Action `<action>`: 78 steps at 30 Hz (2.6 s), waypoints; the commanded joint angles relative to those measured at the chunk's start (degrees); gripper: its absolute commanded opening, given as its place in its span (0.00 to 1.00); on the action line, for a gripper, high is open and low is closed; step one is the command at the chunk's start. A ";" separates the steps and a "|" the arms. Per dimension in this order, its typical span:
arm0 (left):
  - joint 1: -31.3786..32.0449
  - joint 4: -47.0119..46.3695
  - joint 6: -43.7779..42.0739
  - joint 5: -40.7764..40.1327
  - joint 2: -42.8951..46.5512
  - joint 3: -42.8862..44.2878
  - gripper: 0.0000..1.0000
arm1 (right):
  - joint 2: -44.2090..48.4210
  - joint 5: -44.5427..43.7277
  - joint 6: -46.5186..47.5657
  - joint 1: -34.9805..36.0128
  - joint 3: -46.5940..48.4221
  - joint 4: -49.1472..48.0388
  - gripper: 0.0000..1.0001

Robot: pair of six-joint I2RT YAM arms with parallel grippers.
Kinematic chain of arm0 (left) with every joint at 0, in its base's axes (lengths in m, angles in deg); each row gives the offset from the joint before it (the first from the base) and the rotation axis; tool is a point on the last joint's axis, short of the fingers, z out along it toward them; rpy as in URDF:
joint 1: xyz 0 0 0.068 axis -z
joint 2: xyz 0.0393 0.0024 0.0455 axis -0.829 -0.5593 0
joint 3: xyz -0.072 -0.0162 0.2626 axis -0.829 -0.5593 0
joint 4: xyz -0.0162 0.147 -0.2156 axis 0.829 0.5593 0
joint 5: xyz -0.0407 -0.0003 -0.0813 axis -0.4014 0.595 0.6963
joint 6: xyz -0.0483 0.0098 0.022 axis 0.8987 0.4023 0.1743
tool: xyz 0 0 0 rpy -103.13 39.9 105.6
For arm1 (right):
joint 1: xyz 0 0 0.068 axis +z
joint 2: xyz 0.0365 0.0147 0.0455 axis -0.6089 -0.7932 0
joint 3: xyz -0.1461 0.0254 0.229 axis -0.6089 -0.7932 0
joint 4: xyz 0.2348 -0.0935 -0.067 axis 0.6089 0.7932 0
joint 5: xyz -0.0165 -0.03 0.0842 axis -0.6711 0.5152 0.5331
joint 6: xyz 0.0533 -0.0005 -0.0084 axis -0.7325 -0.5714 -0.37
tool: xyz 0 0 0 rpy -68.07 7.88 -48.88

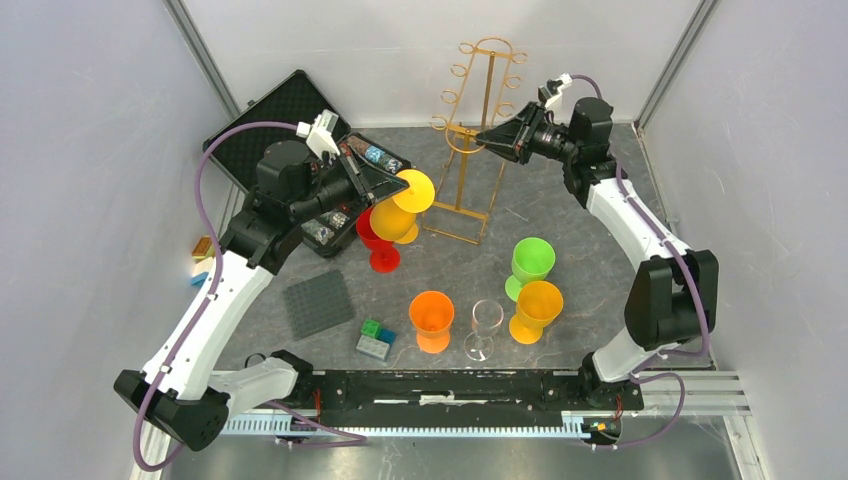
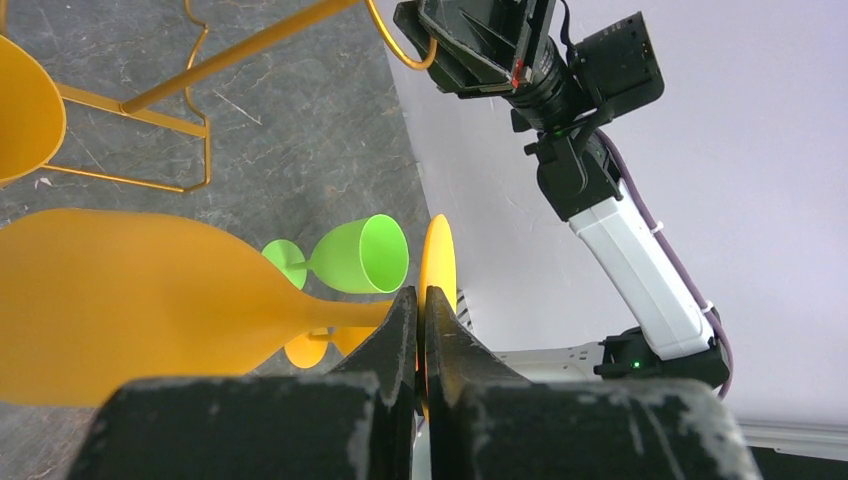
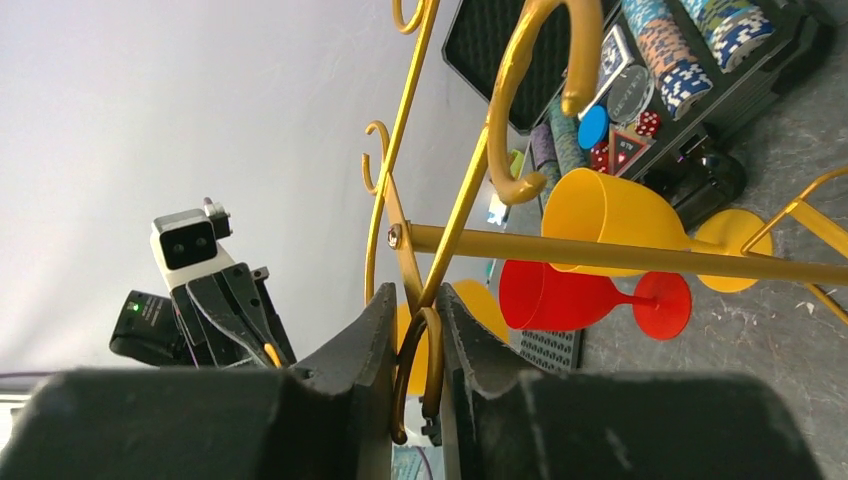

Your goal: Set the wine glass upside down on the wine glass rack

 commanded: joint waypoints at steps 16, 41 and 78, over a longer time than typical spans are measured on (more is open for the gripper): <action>-0.48 -1.47 -1.44 1.10 -0.59 2.98 0.02 | -4.02 11.10 31.24 0.16 16.54 37.82 0.00; -1.03 -2.02 -1.70 1.49 -0.38 2.53 0.02 | -3.24 14.27 39.67 -3.94 17.47 49.58 0.19; -2.28 -1.89 -1.18 2.39 -0.86 1.90 0.02 | 4.70 1.39 42.23 -14.55 20.53 48.24 0.98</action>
